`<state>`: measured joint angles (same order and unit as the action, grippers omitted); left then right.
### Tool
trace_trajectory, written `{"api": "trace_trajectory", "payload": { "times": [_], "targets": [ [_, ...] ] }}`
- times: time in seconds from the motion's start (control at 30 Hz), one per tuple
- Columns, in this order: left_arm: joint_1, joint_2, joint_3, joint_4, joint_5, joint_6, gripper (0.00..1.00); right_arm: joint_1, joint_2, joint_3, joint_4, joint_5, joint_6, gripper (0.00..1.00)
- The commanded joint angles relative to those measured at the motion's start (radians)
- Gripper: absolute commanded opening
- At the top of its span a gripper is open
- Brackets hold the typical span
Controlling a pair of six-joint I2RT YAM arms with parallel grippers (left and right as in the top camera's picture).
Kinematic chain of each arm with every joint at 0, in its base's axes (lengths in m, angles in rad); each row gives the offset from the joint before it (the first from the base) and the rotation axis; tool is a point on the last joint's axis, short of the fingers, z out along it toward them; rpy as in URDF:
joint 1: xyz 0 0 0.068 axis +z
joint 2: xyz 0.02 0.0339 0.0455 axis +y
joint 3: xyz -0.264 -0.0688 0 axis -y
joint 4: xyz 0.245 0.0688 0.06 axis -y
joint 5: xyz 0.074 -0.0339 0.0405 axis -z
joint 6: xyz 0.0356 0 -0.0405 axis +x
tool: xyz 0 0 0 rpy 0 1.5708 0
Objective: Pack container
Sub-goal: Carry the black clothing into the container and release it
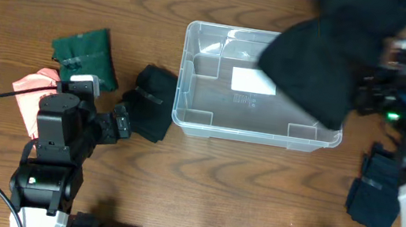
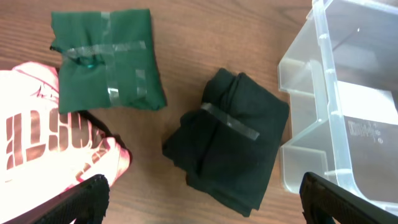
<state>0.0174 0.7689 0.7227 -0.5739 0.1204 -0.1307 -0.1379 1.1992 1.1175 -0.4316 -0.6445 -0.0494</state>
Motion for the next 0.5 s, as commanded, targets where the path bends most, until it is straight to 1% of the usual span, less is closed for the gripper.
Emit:
{"api": "trace_trajectory", "payload": {
  "times": [0.0, 0.1, 0.2, 0.33, 0.47],
  "targets": [
    [-0.003, 0.004, 0.019, -0.008, 0.002, 0.005, 0.98, 0.113, 0.046, 0.035, -0.027, 0.069, -0.034, 0.01],
    [-0.003, 0.013, 0.019, -0.009, 0.002, 0.005, 0.98, 0.198, 0.111, 0.035, -0.1, 0.211, -0.034, 0.01],
    [-0.003, 0.021, 0.019, -0.01, 0.002, 0.005, 0.98, 0.239, 0.167, 0.034, -0.158, 0.344, -0.006, 0.01],
    [-0.003, 0.028, 0.019, -0.013, 0.002, 0.005, 0.98, 0.246, 0.216, 0.034, -0.182, 0.384, 0.011, 0.01],
    [-0.003, 0.035, 0.019, -0.013, 0.002, 0.005, 0.98, 0.246, 0.227, 0.034, -0.188, 0.434, 0.011, 0.01]
  ]
}}
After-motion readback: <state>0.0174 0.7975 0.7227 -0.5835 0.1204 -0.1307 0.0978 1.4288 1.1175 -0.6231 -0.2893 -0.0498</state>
